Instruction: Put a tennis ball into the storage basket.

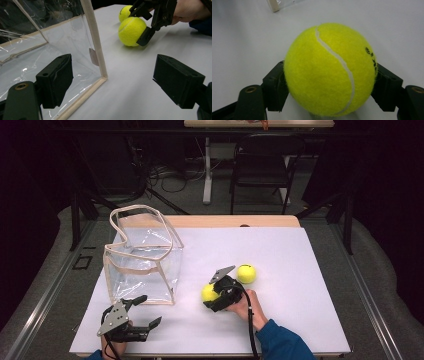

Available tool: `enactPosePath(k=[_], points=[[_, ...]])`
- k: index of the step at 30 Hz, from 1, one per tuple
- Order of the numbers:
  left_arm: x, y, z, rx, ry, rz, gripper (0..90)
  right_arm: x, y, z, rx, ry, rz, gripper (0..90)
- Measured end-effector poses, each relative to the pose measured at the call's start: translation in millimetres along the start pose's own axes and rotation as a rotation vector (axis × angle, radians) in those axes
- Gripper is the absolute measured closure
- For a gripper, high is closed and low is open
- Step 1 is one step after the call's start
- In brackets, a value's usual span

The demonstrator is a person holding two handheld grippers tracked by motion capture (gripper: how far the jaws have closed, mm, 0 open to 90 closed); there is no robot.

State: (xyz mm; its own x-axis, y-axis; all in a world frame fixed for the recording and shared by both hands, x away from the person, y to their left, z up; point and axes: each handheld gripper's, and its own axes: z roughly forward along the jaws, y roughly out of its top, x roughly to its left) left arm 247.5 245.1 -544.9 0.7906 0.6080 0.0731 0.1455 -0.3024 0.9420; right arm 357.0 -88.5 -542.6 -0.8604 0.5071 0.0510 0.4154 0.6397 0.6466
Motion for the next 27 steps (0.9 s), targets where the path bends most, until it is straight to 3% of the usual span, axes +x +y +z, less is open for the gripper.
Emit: enactPosePath(k=[27], points=[[0.5,-0.4,0.3,-0.001,-0.003,0.003,16.1,2.5,2.1,-14.8,-0.079,-0.041,-0.008,25.9]])
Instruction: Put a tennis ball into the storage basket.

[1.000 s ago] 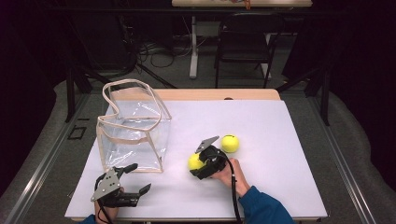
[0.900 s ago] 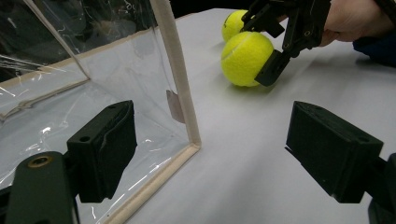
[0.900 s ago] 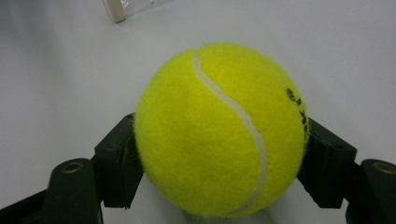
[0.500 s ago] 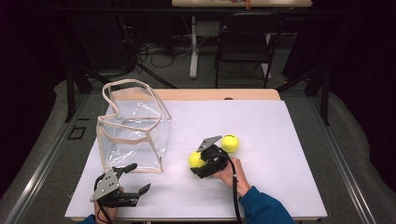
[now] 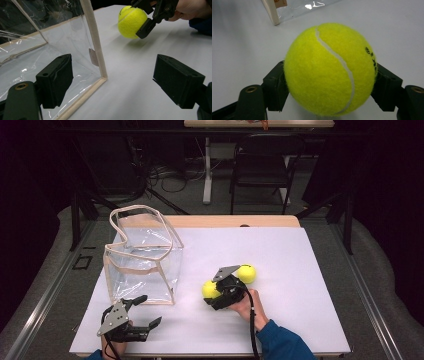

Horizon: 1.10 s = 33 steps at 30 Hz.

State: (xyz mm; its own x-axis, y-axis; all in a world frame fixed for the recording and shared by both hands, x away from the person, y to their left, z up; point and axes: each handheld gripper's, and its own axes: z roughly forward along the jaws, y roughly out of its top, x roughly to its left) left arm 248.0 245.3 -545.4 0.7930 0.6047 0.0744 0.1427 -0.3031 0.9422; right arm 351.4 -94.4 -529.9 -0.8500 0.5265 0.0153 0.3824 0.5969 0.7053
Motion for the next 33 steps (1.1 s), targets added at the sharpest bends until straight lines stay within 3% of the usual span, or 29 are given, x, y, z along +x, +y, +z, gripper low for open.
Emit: enactPosePath(k=[33], points=[[-0.9,0.4,0.3,0.002,0.006,0.000,16.1,-0.3,5.2,-16.4,-0.099,-0.016,0.016,26.2]])
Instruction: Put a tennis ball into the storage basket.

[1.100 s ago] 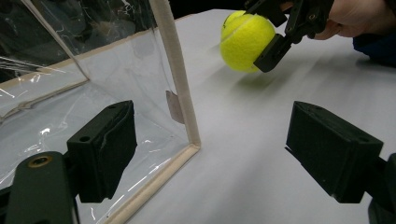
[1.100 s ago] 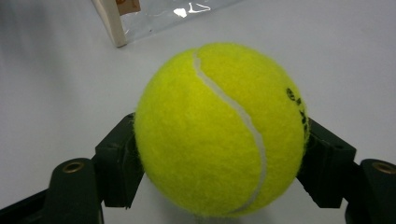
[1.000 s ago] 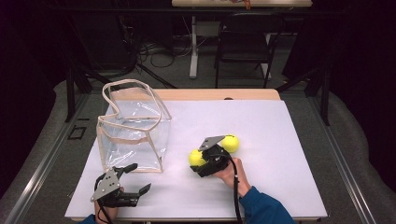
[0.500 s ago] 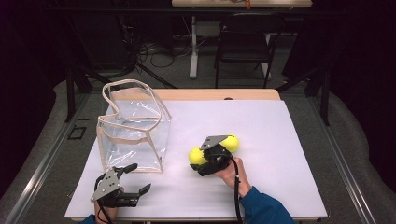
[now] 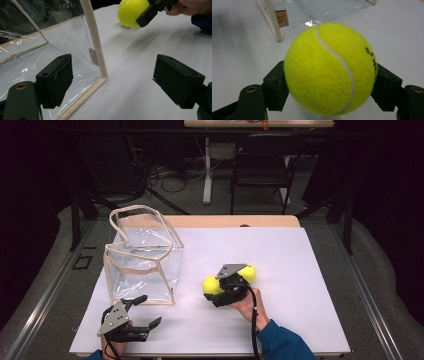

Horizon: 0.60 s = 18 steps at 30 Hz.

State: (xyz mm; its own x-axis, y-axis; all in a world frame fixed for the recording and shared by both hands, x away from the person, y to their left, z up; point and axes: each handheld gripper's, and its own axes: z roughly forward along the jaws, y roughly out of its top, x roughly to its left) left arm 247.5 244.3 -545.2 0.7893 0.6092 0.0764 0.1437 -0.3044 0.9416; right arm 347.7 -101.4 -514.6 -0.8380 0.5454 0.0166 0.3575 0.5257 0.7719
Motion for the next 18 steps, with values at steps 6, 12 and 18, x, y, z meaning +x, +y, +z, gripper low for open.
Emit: enactPosePath(k=[6,12,18], points=[[0.3,-0.2,-0.2,-0.004,0.002,0.002,16.1,0.6,2.4,-1.0,-0.011,-0.003,0.000,26.2],[0.2,-0.2,-0.6,-0.002,0.003,0.002,16.1,0.5,4.7,-0.8,-0.016,-0.004,-0.003,26.2],[0.3,0.0,-0.4,-0.001,0.002,0.004,16.1,-2.4,8.4,-3.2,-0.010,-0.010,-0.004,26.3]])
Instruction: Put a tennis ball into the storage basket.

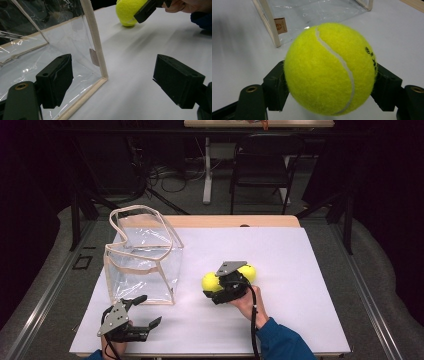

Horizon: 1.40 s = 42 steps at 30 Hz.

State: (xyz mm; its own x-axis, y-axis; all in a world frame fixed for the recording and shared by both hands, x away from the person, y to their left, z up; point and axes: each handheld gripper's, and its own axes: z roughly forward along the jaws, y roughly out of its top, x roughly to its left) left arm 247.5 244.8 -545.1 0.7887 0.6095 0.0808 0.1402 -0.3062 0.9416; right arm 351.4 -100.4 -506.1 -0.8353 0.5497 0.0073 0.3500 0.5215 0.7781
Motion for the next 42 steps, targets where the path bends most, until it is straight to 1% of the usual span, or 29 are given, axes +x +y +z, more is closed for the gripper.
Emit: enactPosePath(k=[7,15,18,19,32,42], points=[[0.0,0.0,-0.1,-0.001,0.001,-0.001,16.1,-3.4,4.3,-2.3,0.007,-0.007,-0.002,26.3],[0.2,-0.1,0.1,-0.002,-0.002,-0.001,16.1,-7.0,10.9,-4.7,0.015,-0.020,-0.017,26.3],[0.1,-0.2,0.2,-0.004,0.000,-0.003,16.1,-8.7,14.1,-6.2,0.012,-0.010,-0.010,26.3],[0.2,-0.2,0.1,-0.004,0.000,-0.003,16.1,-8.3,16.6,-7.2,0.014,-0.016,-0.017,26.3],[0.0,0.0,-0.1,-0.002,0.000,-0.002,16.1,-8.4,31.0,-11.5,0.021,-0.023,-0.048,26.3],[-0.3,0.1,-0.1,-0.005,0.000,-0.001,16.1,-11.9,40.4,-14.1,0.019,-0.022,-0.050,26.3]])
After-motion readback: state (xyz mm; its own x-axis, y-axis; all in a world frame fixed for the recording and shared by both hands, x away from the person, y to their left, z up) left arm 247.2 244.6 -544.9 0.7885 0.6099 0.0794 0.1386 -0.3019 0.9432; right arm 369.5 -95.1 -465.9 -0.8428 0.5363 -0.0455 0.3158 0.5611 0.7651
